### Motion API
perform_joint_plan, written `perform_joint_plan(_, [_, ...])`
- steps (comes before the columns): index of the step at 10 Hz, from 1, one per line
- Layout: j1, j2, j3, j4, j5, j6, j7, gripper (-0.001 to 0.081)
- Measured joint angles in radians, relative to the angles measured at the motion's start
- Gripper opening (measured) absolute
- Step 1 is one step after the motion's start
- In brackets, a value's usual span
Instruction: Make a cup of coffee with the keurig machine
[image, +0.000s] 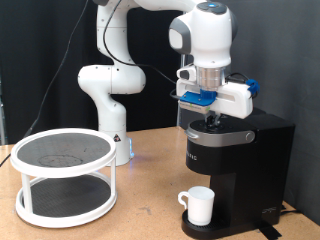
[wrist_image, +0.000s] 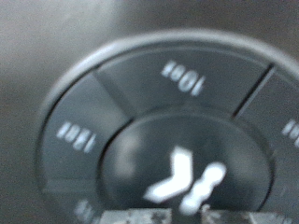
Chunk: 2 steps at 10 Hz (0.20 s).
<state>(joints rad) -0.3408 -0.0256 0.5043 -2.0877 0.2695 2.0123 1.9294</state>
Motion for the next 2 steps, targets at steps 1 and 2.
perform_joint_plan(1, [-0.001, -0.027, -0.009, -0.010, 0.059, 0.009, -0.053, 0.0000])
perform_joint_plan(2, [-0.002, -0.059, -0.020, -0.017, 0.105, 0.008, -0.092, 0.0000])
